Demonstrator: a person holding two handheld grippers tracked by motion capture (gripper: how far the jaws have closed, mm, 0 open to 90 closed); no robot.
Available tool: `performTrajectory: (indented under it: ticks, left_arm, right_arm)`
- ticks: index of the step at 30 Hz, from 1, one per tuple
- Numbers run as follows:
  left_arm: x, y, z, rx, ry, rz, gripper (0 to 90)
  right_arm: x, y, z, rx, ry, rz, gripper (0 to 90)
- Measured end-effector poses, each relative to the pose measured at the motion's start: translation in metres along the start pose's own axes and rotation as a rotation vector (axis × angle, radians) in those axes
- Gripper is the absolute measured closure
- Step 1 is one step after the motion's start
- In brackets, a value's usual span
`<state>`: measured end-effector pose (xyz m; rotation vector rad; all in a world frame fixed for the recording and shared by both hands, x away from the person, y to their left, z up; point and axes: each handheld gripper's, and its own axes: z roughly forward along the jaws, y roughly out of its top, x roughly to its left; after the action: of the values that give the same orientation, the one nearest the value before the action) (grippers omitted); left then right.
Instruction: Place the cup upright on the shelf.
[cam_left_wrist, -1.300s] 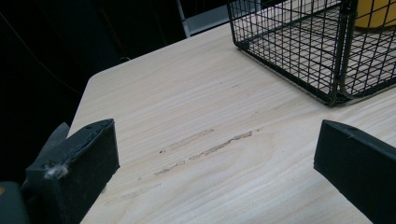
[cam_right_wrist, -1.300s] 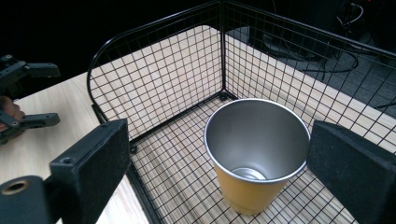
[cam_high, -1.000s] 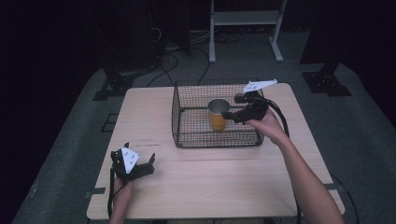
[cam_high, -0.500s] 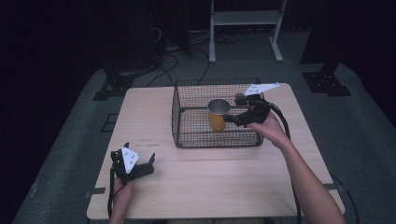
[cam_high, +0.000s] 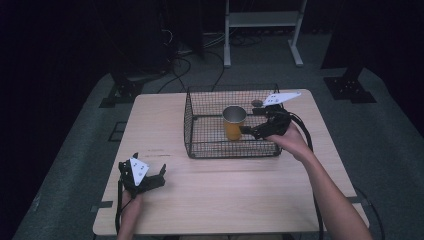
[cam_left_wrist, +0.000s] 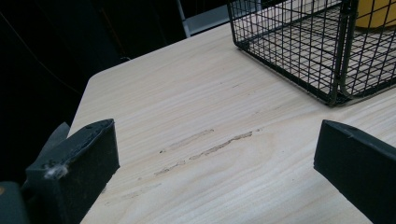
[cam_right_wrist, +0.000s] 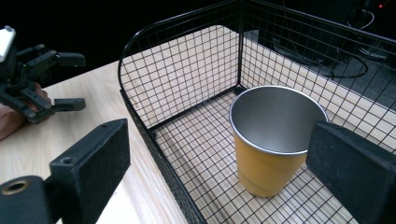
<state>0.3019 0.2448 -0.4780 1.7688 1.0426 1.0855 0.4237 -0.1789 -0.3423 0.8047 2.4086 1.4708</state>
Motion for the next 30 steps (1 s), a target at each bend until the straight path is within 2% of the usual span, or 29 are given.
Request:
performTrajectory:
  ticks: [15, 30]
  left_arm:
    - [0.0, 0.0, 0.0, 0.001, 0.0, -0.001, 0.0]
    - [0.0, 0.0, 0.0, 0.001, 0.001, -0.002, 0.0]
  right_arm:
    - [0.012, -0.01, -0.013, -0.007, 0.021, -0.02, 5.7]
    - [0.016, -0.039, -0.026, 0.002, 0.019, -0.003, 5.7]
